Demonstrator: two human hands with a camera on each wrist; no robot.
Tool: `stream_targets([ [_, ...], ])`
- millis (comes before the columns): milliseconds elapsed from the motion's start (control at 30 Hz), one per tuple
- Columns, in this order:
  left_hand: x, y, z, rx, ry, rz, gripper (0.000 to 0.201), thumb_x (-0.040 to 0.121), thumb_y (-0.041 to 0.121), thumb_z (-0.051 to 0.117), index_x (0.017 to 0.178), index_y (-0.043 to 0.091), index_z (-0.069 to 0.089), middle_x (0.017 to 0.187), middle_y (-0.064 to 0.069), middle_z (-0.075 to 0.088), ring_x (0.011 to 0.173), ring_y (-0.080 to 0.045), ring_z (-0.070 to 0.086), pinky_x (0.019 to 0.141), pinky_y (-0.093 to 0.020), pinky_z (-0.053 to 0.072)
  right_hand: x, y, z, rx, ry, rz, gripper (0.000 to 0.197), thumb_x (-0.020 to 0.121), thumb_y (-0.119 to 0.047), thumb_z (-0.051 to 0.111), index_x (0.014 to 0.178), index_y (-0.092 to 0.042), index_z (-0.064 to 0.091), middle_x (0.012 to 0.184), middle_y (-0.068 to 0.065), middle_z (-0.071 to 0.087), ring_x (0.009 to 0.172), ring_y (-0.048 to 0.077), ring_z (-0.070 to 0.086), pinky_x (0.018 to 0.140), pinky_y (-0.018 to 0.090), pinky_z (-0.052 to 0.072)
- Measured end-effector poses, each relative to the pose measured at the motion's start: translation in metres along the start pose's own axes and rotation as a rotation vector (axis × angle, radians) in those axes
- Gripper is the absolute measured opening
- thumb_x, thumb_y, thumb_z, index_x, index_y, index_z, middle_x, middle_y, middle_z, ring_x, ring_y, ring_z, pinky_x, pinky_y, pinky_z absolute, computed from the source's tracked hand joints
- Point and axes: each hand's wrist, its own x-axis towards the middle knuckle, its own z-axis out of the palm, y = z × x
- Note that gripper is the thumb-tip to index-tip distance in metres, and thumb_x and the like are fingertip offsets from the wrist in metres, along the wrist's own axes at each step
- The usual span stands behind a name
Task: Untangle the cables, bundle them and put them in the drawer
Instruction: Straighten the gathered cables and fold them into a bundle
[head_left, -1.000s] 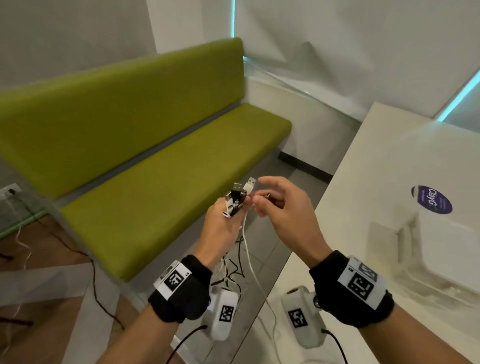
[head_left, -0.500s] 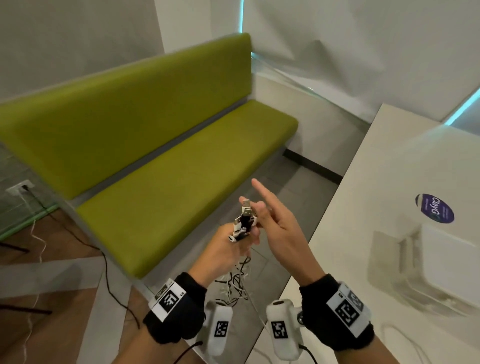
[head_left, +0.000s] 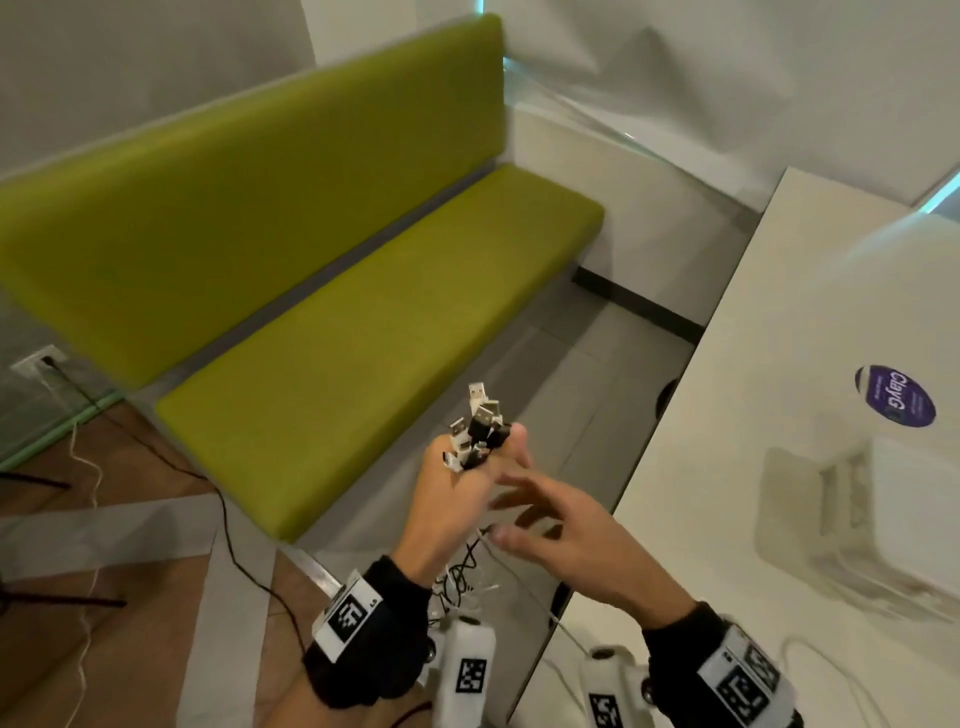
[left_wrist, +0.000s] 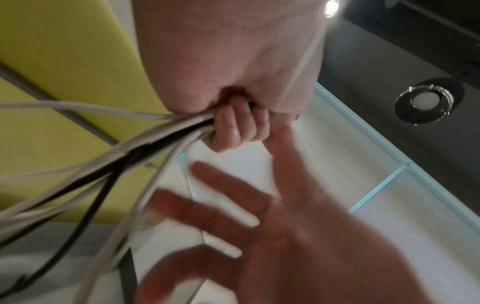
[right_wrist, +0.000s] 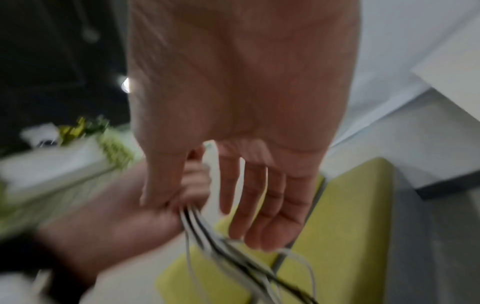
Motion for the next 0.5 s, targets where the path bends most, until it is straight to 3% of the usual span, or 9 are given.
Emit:
stream_targets([
  [100,0.0,0.01,-0.002,-0.014,0.056,0.082,0.039,0.092,0.041,0.054,0.072,0.01,0.066,0.05,0.018,0.053,0.051,0.005,0.048,0.06,-0.027,0.033,0.008,0.014,0.026,-0.383,-0.103,0.148,0.03,0.087,-0.047,0.067,0.11,-0.027,0.066,0.096,-0.01,0.065,0.08,0.006,0.059,0.07,0.021,0.046],
  [167,0.001,0.021,-0.006,-0.028,0.069,0.108,0.038,0.09,0.042,0.053,0.071,0.012,0.065,0.047,0.02,0.051,0.049,0.006,0.046,0.058,-0.024,0.031,0.019,0.022,0.04,-0.502,-0.081,0.197,0.017,0.094,-0.036,0.06,0.097,-0.021,0.067,0.091,-0.003,0.067,0.079,0.013,0.062,0.071,0.025,0.049],
  [233,0.004,0.028,-0.012,-0.008,0.075,0.117,0.036,0.089,0.044,0.054,0.072,0.015,0.067,0.046,0.019,0.049,0.046,0.003,0.041,0.055,-0.024,0.028,0.033,0.025,0.041,-0.546,-0.03,0.293,0.019,0.097,-0.031,0.052,0.082,-0.023,0.061,0.08,-0.004,0.061,0.071,0.012,0.057,0.064,0.024,0.045],
  [267,0.006,0.03,-0.015,0.0,0.081,0.128,0.035,0.088,0.046,0.055,0.072,0.017,0.067,0.046,0.018,0.047,0.046,0.001,0.038,0.054,-0.025,0.027,0.041,0.025,0.038,-0.542,0.024,0.309,0.017,0.097,-0.031,0.052,0.082,-0.025,0.058,0.081,-0.006,0.056,0.072,0.011,0.054,0.065,0.025,0.043],
  [333,0.009,0.035,-0.02,-0.02,0.111,0.151,0.034,0.087,0.046,0.057,0.072,0.017,0.068,0.047,0.017,0.045,0.047,0.0,0.035,0.054,-0.025,0.025,0.055,0.019,0.028,-0.51,0.149,0.251,0.01,0.093,-0.035,0.06,0.096,-0.026,0.057,0.096,-0.006,0.051,0.086,0.014,0.053,0.072,0.027,0.039],
  [400,0.013,0.043,-0.025,-0.043,0.14,0.171,0.035,0.087,0.043,0.057,0.073,0.013,0.067,0.047,0.02,0.049,0.047,0.004,0.041,0.055,-0.023,0.027,0.068,0.012,0.019,-0.455,0.227,0.166,0.03,0.086,-0.038,0.07,0.105,-0.025,0.051,0.106,-0.003,0.049,0.09,0.016,0.054,0.075,0.029,0.042],
  [500,0.02,0.059,-0.03,-0.064,0.163,0.218,0.037,0.087,0.036,0.055,0.077,0.001,0.064,0.043,0.022,0.05,0.047,0.01,0.047,0.054,-0.009,0.033,0.088,-0.006,0.006,-0.461,0.238,0.092,0.054,0.074,-0.043,0.081,0.111,-0.023,0.047,0.109,0.0,0.05,0.091,0.02,0.056,0.08,0.036,0.049],
])
